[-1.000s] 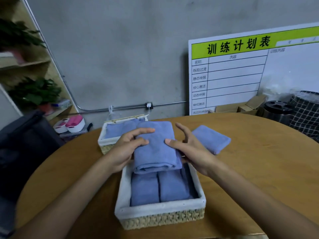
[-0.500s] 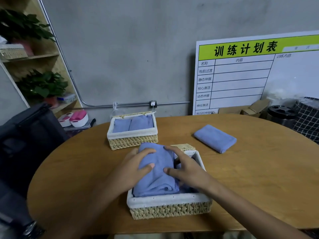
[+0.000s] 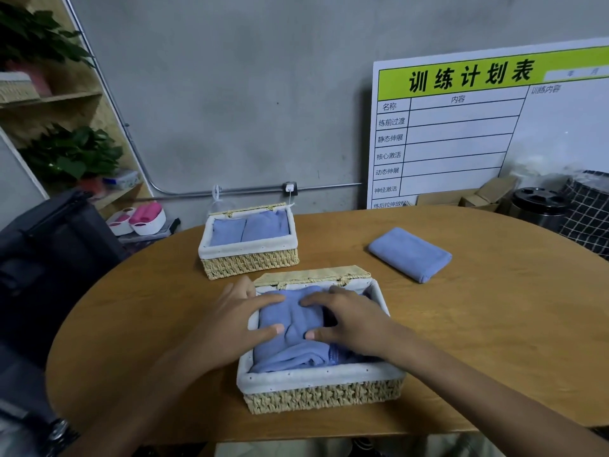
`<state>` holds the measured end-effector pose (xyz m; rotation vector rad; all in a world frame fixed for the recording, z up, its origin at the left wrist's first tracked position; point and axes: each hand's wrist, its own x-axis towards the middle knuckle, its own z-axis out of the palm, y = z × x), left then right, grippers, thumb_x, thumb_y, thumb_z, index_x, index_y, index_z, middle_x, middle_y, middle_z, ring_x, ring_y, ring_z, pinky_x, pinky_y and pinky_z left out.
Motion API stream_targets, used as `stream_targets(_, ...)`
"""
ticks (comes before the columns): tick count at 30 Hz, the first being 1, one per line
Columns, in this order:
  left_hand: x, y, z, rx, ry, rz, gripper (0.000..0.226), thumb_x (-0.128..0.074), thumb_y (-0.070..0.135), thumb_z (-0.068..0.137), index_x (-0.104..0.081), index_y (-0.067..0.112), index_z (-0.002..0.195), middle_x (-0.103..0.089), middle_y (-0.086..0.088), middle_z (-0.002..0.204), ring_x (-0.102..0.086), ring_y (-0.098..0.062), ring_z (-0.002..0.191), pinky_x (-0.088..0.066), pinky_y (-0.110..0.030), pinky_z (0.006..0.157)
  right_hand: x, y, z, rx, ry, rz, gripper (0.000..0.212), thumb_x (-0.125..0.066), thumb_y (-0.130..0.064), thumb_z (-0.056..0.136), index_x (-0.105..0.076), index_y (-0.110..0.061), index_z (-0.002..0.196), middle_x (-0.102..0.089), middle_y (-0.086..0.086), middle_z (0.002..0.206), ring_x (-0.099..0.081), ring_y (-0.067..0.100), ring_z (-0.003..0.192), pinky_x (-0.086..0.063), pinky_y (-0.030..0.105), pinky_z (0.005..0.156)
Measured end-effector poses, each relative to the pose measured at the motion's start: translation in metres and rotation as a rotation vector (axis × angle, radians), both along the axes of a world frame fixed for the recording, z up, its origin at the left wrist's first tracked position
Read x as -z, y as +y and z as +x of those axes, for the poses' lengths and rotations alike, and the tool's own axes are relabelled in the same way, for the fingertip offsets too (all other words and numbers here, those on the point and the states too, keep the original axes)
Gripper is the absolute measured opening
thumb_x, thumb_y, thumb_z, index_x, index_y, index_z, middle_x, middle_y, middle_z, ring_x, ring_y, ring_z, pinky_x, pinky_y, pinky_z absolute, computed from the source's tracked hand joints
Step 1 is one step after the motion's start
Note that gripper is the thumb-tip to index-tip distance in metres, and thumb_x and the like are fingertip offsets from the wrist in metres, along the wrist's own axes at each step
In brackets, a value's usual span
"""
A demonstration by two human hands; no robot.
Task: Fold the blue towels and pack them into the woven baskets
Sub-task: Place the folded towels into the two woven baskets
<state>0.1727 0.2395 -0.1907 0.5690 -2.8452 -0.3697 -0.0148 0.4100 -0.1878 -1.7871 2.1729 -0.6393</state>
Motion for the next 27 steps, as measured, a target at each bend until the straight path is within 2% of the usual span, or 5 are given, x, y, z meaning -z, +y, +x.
stream_targets(6,-0.008,0.016,-0.002,0.235,-0.05,0.047,0.059,-0.044,0.077,0.085,-0.059,0.045,0.133,-0.04,0.032,0.138,-0.034,0.005,0.133,-0.026,-0.025,0.108,-0.002,0.0,-0.005,-0.057,0.093,-0.007,0.064,-0.071,-0.038,0.089,-0.047,-0.021,0.146,-0.031,-0.008,0.107,-0.04,0.008,0.093,-0.032,0.024,0.079)
stream_targets(12,-0.002,0.02,-0.021,0.249,-0.191,-0.135,0.059,-0.039,0.075,0.079,-0.05,0.049,0.131,-0.039,0.027,0.138,-0.033,0.004,0.129,-0.022,-0.026,0.101,0.0,-0.003,-0.001,-0.147,0.079,0.019,0.045,-0.072,-0.036,0.088,-0.059,-0.024,0.13,-0.033,-0.009,0.088,-0.043,0.016,0.084,-0.027,0.028,0.07)
stream_targets(17,-0.005,0.022,-0.022,0.243,-0.188,-0.129,0.062,-0.044,0.076,0.075,-0.052,0.046,0.129,-0.041,0.027,0.136,-0.035,0.003,0.127,-0.026,-0.032,0.103,-0.017,-0.003,-0.009,-0.207,0.006,0.037,0.053,-0.076,-0.05,0.081,-0.065,-0.019,0.123,-0.049,0.003,0.091,-0.04,-0.002,0.083,-0.032,0.012,0.067)
stream_targets(23,-0.011,0.01,-0.012,0.203,-0.206,-0.117,0.082,-0.045,0.087,0.069,-0.048,0.045,0.14,-0.038,0.031,0.142,-0.028,0.008,0.133,-0.015,-0.023,0.108,-0.013,-0.002,-0.004,-0.162,0.125,0.181,0.074,-0.077,-0.048,0.08,-0.048,-0.016,0.139,-0.037,0.001,0.109,-0.042,0.017,0.089,-0.036,0.029,0.078)
stream_targets(27,-0.017,-0.002,-0.001,0.13,-0.342,-0.089,0.111,-0.035,0.102,0.055,-0.03,0.047,0.151,-0.016,0.038,0.148,-0.009,0.017,0.133,-0.003,-0.026,0.116,-0.013,-0.001,0.002,-0.169,0.204,0.225,0.076,-0.076,-0.047,0.082,-0.042,-0.012,0.14,-0.034,0.003,0.114,-0.048,0.024,0.088,-0.044,0.038,0.08)
